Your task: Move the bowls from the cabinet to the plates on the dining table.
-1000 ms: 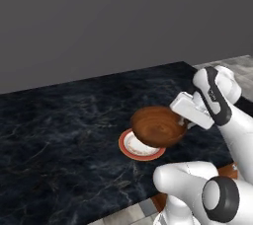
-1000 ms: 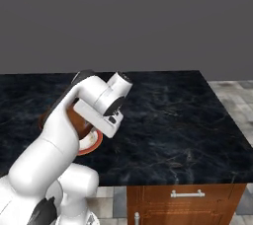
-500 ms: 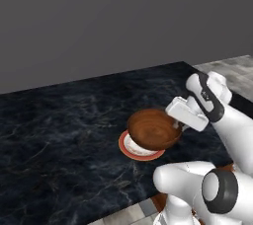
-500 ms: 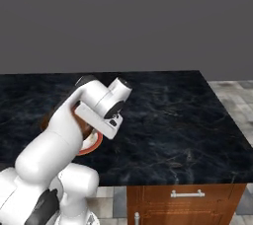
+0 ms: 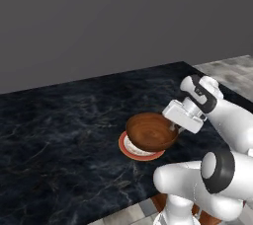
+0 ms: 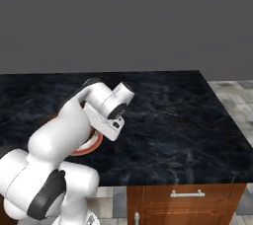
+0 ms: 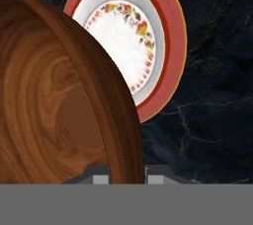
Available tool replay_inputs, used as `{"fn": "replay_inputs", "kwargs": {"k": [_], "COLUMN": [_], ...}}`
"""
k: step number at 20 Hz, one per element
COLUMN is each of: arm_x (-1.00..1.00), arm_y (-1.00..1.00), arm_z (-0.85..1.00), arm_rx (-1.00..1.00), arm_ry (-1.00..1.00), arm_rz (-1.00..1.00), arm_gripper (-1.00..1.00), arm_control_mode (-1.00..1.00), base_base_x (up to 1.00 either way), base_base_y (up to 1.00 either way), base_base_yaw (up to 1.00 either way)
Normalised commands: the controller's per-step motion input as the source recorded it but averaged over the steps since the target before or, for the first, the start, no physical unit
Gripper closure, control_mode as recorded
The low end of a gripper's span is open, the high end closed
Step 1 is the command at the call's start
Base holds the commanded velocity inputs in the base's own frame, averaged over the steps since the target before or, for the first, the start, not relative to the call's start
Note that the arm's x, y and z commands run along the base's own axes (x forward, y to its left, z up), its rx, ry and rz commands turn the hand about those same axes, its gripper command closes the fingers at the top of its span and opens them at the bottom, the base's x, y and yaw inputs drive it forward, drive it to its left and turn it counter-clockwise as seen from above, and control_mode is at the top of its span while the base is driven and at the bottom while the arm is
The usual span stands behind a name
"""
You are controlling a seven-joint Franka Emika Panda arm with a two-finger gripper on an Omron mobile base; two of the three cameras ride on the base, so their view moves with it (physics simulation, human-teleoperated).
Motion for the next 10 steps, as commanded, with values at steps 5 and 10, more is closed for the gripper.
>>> {"fn": "replay_inputs", "kwargs": {"k": [5,10], "arm_x": [0.25,0.24], "arm_y": [-0.01,0.00], "arm_z": [-0.20,-0.24], "arm_rx": [0.00,0.00], "arm_ry": [0.03,0.03], "arm_rz": [0.03,0.03], "arm_gripper": [1.00,1.00], "arm_control_mode": [-1.00,-1.00], "base_base_x": [0.00,0.00], "base_base_y": [0.00,0.00], "base_base_yaw": [0.00,0.00]}}
